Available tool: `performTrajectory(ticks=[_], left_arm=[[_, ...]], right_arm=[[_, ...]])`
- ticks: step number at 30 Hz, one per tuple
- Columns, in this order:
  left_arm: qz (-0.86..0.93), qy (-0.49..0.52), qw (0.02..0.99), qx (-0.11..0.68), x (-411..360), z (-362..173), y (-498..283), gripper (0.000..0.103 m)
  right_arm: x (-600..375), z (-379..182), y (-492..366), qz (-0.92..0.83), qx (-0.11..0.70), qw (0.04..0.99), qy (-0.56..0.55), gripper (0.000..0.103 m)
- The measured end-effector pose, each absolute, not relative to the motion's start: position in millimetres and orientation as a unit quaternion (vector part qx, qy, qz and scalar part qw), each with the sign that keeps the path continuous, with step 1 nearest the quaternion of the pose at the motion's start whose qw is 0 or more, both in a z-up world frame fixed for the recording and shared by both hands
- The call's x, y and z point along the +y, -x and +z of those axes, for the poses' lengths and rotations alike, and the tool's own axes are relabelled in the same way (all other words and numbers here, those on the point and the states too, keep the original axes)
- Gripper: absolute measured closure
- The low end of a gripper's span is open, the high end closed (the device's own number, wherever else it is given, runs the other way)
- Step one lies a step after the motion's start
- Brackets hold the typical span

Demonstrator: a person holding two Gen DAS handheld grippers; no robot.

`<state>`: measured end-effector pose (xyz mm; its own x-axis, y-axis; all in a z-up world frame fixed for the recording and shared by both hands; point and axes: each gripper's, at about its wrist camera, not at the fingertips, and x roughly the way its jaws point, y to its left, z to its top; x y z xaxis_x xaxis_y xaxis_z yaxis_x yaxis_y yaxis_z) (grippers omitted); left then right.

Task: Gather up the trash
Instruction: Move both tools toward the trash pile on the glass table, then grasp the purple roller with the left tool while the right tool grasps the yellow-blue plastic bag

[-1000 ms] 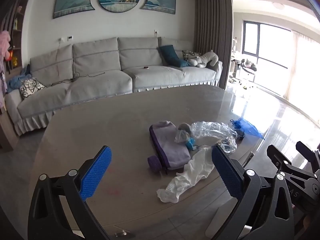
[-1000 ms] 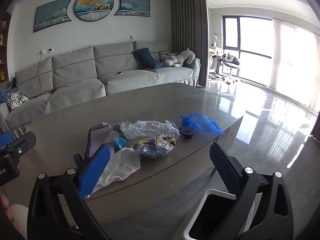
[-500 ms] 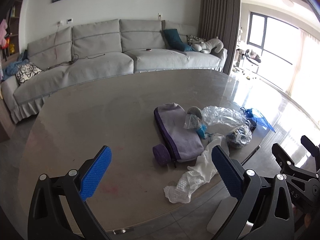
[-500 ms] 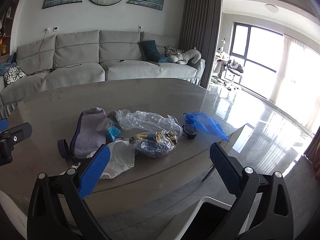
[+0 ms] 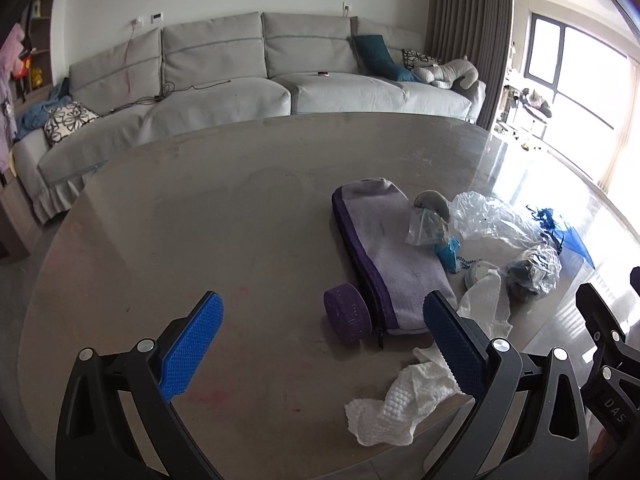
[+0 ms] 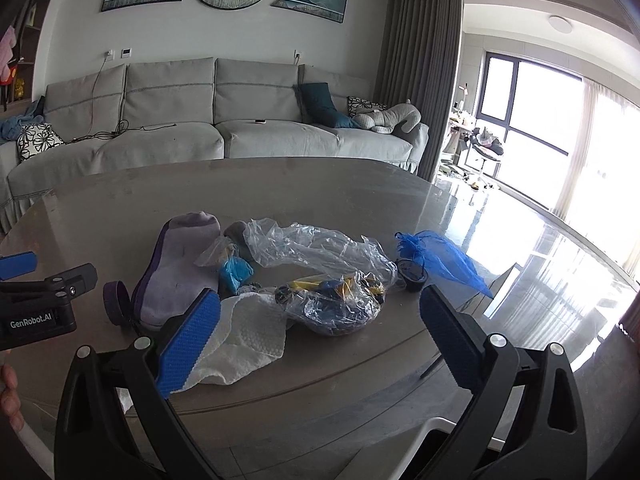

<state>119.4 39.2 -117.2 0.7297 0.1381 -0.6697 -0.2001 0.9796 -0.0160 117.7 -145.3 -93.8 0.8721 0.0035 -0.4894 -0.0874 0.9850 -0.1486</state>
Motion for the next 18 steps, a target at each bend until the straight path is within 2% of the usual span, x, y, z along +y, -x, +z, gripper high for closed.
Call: performTrajectory(ticks=[10,12,14,18], left_arm=[[0.105,0.045,0.914,0.39,47,-149,-148,0.005],[0.106,0.049,0.91,0.398,50,-156,-153,0.01],[0.099,0.053,0.905,0.41,51,-163,-157,0.023],[0.097,0.049,0.896,0.432,50,-176,-162,0.036]], right_arm=[[-130,-117,-144,0.056,0.267,0.958,0.086,0.004],[-127,-121,-148,0.057,0.269,0.957,0.089,0.004],[-125,-124,-149,0.059,0.272,0.956,0.09,0.004],[-119,-125,-150,0.067,0.27,0.956,0.091,0.004]])
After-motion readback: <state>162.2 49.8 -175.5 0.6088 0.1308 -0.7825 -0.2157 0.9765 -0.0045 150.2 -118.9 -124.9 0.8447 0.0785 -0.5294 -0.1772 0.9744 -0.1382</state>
